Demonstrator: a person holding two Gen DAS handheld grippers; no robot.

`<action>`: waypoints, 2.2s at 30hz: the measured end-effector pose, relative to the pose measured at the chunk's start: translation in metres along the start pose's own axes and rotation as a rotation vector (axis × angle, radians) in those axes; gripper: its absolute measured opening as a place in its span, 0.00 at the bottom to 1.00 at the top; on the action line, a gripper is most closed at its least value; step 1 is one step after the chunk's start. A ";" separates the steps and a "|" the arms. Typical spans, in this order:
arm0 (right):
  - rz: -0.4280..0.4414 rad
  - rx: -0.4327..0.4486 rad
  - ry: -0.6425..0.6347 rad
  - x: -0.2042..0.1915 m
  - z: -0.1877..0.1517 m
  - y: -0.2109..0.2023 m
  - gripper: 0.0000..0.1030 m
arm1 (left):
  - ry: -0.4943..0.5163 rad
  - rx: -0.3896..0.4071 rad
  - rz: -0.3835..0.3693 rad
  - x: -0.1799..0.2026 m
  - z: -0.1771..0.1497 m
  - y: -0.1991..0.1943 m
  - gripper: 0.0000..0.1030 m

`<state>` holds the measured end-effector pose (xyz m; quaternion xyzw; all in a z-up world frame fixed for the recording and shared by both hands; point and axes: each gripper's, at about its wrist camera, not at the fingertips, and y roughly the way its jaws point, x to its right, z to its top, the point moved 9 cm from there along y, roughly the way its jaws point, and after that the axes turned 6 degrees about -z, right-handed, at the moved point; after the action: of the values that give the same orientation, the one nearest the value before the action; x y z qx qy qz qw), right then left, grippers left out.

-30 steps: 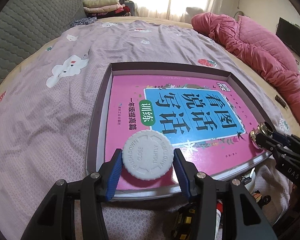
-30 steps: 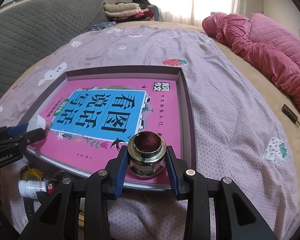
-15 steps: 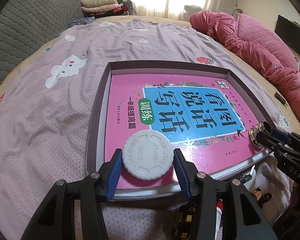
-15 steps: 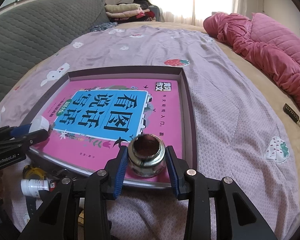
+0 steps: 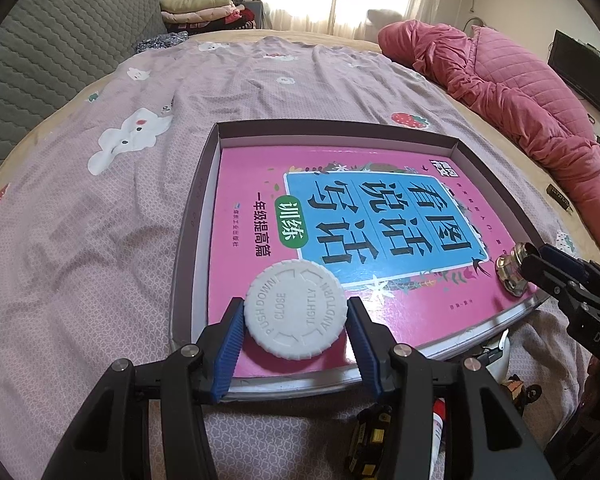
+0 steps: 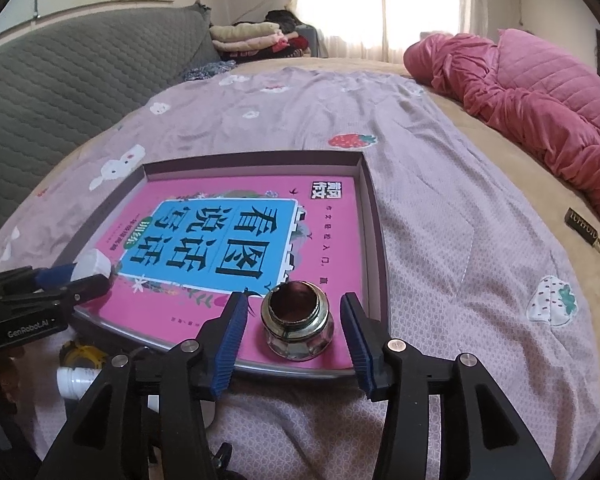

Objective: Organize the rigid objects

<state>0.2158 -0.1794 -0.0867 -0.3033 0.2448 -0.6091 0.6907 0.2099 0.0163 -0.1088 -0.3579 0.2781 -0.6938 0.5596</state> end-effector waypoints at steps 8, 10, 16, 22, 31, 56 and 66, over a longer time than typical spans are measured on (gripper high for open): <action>-0.009 0.000 0.018 0.004 -0.001 -0.001 0.50 | 0.008 0.007 -0.003 0.000 -0.001 -0.001 0.49; -0.011 0.003 0.020 0.005 0.000 -0.002 0.50 | 0.006 0.008 -0.005 0.000 -0.001 -0.002 0.49; -0.013 0.005 0.023 0.008 -0.001 -0.003 0.56 | 0.005 0.018 -0.007 -0.001 0.000 -0.003 0.49; -0.018 -0.001 0.021 0.009 -0.004 -0.003 0.56 | -0.004 0.030 -0.020 -0.001 0.001 -0.006 0.49; -0.011 -0.005 0.030 0.009 -0.008 -0.007 0.58 | -0.007 0.065 -0.032 -0.001 -0.004 -0.021 0.53; -0.039 0.042 0.040 0.019 -0.013 -0.037 0.67 | 0.007 0.134 0.015 0.000 -0.014 -0.043 0.54; -0.064 0.070 0.028 0.024 -0.013 -0.050 0.69 | -0.013 0.143 0.001 -0.002 -0.016 -0.052 0.55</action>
<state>0.1748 -0.2080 -0.0592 -0.2782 0.2231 -0.6432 0.6776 0.1674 0.0289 -0.0779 -0.3214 0.2245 -0.7092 0.5859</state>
